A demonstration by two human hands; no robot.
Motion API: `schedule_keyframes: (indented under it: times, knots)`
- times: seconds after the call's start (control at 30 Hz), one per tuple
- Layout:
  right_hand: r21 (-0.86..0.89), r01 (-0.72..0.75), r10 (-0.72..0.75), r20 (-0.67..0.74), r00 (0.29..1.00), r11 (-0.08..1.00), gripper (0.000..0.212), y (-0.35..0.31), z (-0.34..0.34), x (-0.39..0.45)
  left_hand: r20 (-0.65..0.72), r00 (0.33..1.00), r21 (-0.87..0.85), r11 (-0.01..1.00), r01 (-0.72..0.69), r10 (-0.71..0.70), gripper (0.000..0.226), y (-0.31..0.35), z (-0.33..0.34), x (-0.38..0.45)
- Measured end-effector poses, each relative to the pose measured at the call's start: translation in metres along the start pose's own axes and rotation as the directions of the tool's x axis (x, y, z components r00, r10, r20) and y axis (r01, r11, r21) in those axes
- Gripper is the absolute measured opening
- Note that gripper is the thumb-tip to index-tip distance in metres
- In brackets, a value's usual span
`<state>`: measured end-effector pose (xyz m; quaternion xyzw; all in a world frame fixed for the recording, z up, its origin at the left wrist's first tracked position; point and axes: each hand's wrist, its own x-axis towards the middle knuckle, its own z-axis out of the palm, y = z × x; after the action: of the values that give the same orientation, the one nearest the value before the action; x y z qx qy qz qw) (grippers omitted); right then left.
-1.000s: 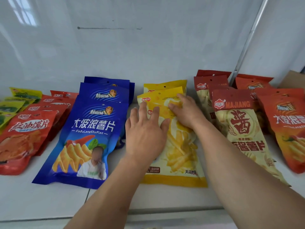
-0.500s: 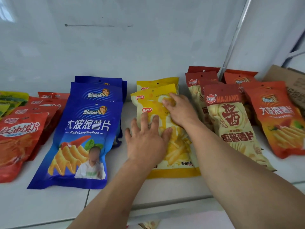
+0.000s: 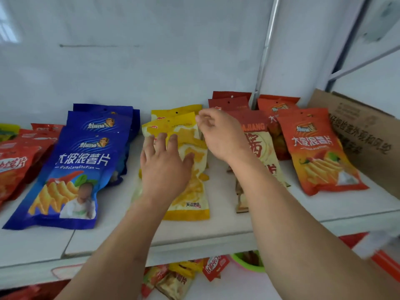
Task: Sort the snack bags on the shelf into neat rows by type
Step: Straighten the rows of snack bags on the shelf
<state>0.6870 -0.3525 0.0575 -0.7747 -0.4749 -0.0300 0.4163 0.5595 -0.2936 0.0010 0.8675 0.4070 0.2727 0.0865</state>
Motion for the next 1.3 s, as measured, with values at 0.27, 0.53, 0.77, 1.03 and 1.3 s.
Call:
schedule_keyframes:
  times: [0.27, 0.53, 0.77, 1.03, 1.3]
  knots:
    - [0.031, -0.146, 0.149, -0.193, 0.97, 0.989, 0.044, 0.095, -0.075, -0.056, 0.15, 0.977, -0.665, 0.716, 0.213, -0.151, 0.065, 0.103, 0.034, -0.032]
    - [0.18, -0.305, 0.3, 0.051, 0.952, 0.935, 0.052, 0.135, -0.066, -0.074, 0.304, 0.893, -0.714, 0.541, 0.444, -0.331, 0.076, 0.141, 0.055, -0.022]
    - [0.169, -0.378, 0.374, 0.057, 0.926, 0.91, 0.054, 0.136, -0.054, -0.073, 0.251, 0.881, -0.757, 0.485, 0.437, -0.402, 0.03, 0.138, 0.07, -0.014]
    - [0.264, -0.479, 0.451, 0.162, 0.878, 0.837, 0.083, 0.132, -0.068, -0.045, 0.286, 0.89, -0.744, 0.502, 0.44, -0.356, 0.033, 0.136, 0.064, 0.005]
    - [0.425, -0.494, 0.456, 0.195, 0.868, 0.759, 0.045, 0.125, -0.074, -0.009, 0.253, 0.916, -0.767, 0.513, 0.386, -0.311, 0.031, 0.133, 0.065, 0.025]
